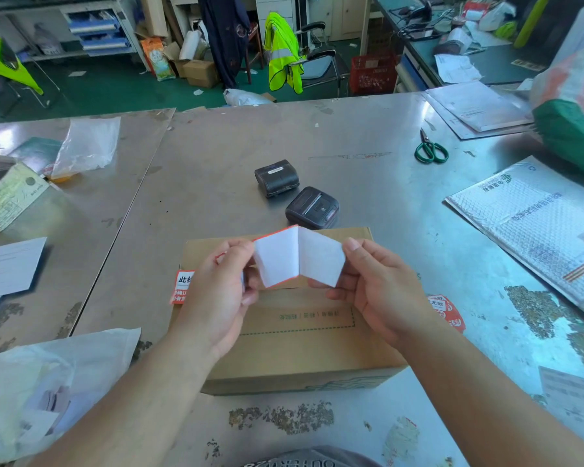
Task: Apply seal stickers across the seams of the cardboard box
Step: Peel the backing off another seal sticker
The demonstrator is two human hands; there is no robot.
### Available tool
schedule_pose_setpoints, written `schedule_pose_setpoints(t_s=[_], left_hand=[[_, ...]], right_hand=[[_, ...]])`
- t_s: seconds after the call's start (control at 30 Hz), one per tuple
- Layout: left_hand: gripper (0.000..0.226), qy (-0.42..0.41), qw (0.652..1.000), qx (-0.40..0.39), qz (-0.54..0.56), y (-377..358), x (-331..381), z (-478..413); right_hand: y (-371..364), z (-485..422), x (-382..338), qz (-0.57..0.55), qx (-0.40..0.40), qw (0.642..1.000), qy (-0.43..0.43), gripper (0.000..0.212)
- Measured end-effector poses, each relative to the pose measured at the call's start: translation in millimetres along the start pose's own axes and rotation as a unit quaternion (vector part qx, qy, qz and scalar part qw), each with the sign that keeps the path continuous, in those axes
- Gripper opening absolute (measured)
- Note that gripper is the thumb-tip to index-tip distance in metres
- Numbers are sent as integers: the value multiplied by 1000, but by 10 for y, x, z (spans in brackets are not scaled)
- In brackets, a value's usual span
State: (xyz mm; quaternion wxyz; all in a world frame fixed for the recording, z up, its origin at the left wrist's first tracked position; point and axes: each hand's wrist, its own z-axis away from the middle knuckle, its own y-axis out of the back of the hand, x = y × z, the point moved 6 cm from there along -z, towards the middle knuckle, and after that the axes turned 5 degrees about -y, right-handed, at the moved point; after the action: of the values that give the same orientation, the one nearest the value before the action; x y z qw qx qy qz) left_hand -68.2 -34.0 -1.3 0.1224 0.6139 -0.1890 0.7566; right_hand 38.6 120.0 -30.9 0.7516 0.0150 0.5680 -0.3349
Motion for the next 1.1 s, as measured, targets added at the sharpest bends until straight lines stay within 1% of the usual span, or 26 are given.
schedule_pose_setpoints(t_s=[0.1,0.27,0.37,0.47,0.57,0.67,0.77,0.8,0.87,0.93,0.97,1.1], left_hand=[[17,10,998,62,-1,197,-62,-53],[6,-8,997,79,8,287,-26,-97],[11,3,996,90,8,311,-11,-110],[17,10,993,120,10,356,-5,-105],[17,16,990,139,31,371,-6,-100],[29,31,990,116,73,339,-22,-105],[20,2,998,40,55,280,9,-116],[21,0,999,30,42,282,11,-112],[17,6,999,39,33,316,3,-116],[6,6,999,43,27,318,8,-118],[7,-1,999,36,18,306,17,-120],[53,-45,998,-6,-43,295,31,-111]], right_hand=[[4,2,-22,-15,0,1000,-3,27],[-14,-14,-3,-26,-1,1000,-10,27],[-24,-15,-2,-26,-2,1000,-11,27],[-30,-4,-8,-29,-3,1000,-10,27],[-35,4,-6,-36,-9,999,-11,26],[-41,11,-8,-38,-11,999,-12,27],[-32,17,-25,-51,-3,999,-8,27],[-21,16,-34,-61,2,998,-5,27],[-2,12,-53,-78,13,997,0,27],[10,5,-62,-85,21,996,3,25],[13,3,-64,-83,23,996,4,25],[8,-1,-37,-71,25,997,0,35]])
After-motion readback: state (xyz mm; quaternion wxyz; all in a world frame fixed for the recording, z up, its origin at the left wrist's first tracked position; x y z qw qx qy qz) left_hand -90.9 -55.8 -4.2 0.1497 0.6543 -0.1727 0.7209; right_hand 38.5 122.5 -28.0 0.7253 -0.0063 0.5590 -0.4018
